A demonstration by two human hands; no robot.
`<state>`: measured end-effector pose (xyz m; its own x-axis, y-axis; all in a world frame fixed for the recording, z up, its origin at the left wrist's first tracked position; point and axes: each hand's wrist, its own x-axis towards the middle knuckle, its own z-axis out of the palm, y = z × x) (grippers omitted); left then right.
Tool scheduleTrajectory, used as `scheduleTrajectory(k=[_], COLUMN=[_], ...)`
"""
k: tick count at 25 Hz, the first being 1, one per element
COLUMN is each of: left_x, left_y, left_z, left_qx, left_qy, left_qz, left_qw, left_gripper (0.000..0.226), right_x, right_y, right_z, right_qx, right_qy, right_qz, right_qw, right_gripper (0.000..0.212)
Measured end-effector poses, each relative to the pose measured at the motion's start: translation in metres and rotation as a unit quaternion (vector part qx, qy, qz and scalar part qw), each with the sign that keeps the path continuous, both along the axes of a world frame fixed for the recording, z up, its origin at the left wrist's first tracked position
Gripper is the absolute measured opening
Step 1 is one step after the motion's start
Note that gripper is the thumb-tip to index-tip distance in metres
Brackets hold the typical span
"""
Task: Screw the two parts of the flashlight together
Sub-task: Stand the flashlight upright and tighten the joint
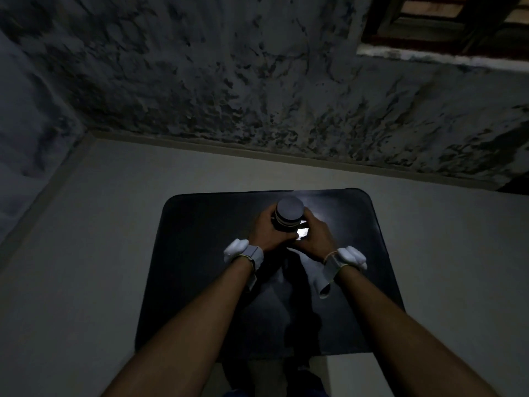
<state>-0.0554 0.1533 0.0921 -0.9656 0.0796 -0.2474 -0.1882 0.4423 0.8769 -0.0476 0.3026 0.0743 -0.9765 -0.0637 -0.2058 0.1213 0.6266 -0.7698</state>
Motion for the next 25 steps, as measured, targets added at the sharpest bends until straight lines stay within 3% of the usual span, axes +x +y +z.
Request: scheduleTrajectory(k=[2, 5, 7, 8, 10, 14, 18, 22, 25], left_x=[-0.012, -0.033, -0.049, -0.056, -0.071, -0.09, -0.099, -0.1, -0.088], left_y=[0.028, 0.075, 0.113, 0.128, 0.163, 0.201, 0.21, 0.208, 0.19], left_z=[-0.002, -0.01, -0.017, -0.019, -0.027, -0.04, -0.054, -0.055, -0.061], left_qx=[0.014, -0.004, -0.016, -0.016, -0.023, -0.023, -0.049, -0.02, -0.022], left_qy=[0.001, -0.004, -0.016, -0.015, -0.022, -0.033, -0.019, -0.038, -0.044], left_qz=[-0.008, -0.008, -0.016, -0.021, -0.026, -0.009, -0.034, -0.029, -0.035], left_qw=[1.0, 1.0, 1.0, 1.0, 0.999, 0.999, 0.998, 0.999, 0.998], left_gripper=[0.048, 0.048, 0.056, 0.057, 0.059, 0.046, 0.059, 0.05, 0.085], right_x=[-0.011, -0.02, -0.044, -0.054, -0.07, -0.077, -0.086, -0.085, -0.079], right_y=[0.017, 0.058, 0.089, 0.101, 0.129, 0.165, 0.171, 0.171, 0.165], right_z=[-0.006, -0.013, -0.04, -0.055, -0.075, -0.069, -0.072, -0.067, -0.07], right_qx=[0.026, 0.043, 0.053, 0.105, 0.116, 0.047, -0.004, -0.005, 0.019], right_qy=[0.01, 0.04, 0.029, -0.01, -0.073, 0.049, 0.025, 0.007, -0.082], right_qz=[-0.046, -0.089, -0.11, -0.08, -0.12, -0.207, -0.212, -0.203, -0.231], right_qw=[0.999, 0.994, 0.992, 0.991, 0.983, 0.976, 0.977, 0.979, 0.969], right_gripper=[0.043, 0.032, 0.034, 0.04, 0.062, 0.036, 0.039, 0.046, 0.067])
